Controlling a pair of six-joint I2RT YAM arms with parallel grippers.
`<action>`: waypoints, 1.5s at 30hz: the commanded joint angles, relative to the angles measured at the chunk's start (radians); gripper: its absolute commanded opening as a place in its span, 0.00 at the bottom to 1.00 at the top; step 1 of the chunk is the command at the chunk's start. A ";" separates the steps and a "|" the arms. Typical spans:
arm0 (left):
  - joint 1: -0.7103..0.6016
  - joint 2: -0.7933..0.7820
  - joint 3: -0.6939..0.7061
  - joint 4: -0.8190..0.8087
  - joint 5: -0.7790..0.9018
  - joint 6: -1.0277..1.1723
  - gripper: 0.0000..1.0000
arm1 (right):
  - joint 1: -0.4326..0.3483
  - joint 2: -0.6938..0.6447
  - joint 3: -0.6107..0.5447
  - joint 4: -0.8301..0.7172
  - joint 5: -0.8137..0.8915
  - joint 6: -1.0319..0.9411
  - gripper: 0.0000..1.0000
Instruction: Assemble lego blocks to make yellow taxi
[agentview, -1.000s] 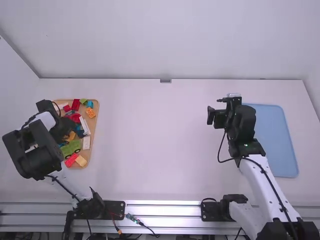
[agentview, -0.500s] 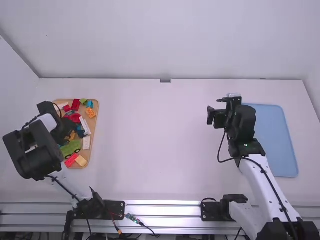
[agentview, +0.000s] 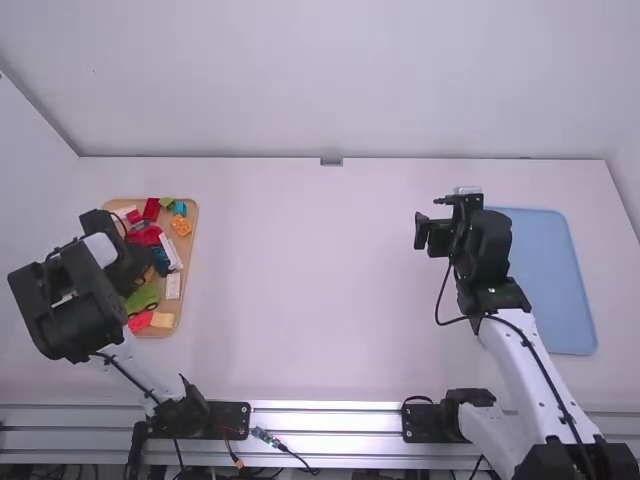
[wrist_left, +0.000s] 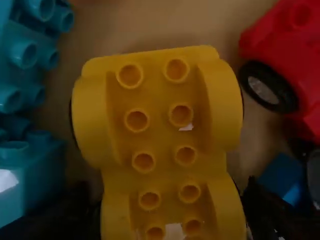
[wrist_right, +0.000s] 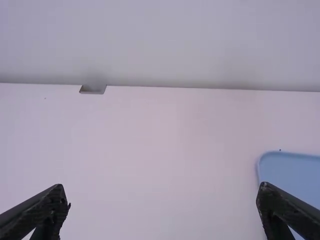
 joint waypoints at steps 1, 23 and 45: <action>0.002 0.020 0.003 -0.034 -0.008 -0.020 0.86 | 0.005 0.006 0.039 0.000 -0.006 0.006 0.99; -0.004 0.020 -0.014 -0.012 -0.002 -0.032 0.62 | 0.005 0.006 0.039 -0.003 -0.006 0.006 0.99; -0.003 0.020 -0.014 -0.034 0.026 0.014 0.75 | 0.006 0.006 0.039 -0.003 -0.006 0.006 0.99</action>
